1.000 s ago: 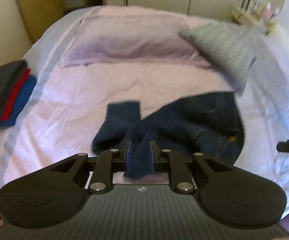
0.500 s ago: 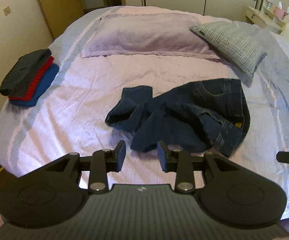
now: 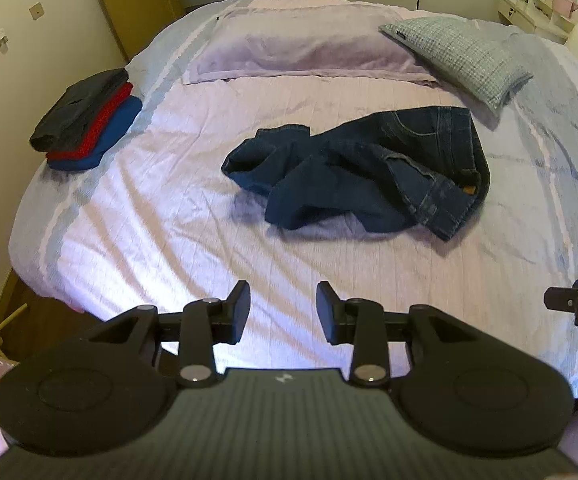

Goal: Fold clothes
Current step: 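Move both tools toward the jeans lying on the pink sheet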

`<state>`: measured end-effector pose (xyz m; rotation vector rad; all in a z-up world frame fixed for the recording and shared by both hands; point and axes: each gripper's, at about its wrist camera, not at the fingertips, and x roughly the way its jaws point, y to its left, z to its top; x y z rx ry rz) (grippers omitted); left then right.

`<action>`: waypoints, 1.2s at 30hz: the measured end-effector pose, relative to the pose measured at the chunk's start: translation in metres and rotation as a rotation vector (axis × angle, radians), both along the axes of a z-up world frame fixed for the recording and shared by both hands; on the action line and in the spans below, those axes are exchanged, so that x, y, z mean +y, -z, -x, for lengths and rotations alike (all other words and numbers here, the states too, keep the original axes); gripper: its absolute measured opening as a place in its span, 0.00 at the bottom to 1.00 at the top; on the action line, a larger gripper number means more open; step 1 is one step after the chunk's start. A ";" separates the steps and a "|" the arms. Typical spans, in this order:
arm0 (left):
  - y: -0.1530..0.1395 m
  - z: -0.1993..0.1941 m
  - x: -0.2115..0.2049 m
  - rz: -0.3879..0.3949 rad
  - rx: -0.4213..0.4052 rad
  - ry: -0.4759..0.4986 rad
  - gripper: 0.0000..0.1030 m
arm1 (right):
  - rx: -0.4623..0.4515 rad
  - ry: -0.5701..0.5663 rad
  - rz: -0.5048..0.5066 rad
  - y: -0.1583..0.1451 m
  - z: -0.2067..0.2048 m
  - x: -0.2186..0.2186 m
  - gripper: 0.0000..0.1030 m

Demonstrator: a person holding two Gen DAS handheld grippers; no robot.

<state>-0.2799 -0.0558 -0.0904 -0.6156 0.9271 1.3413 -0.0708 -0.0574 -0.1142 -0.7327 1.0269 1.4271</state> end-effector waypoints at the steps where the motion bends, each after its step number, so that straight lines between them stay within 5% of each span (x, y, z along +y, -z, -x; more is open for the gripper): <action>1: -0.001 0.001 -0.004 0.001 0.002 0.000 0.31 | -0.002 -0.003 0.000 0.000 0.001 -0.004 0.46; 16: -0.011 0.022 0.010 -0.051 -0.035 0.003 0.36 | -0.039 -0.015 -0.064 -0.015 0.024 0.004 0.46; 36: -0.004 0.097 0.146 -0.058 -0.086 0.123 0.37 | -0.068 0.120 -0.057 -0.012 0.103 0.096 0.46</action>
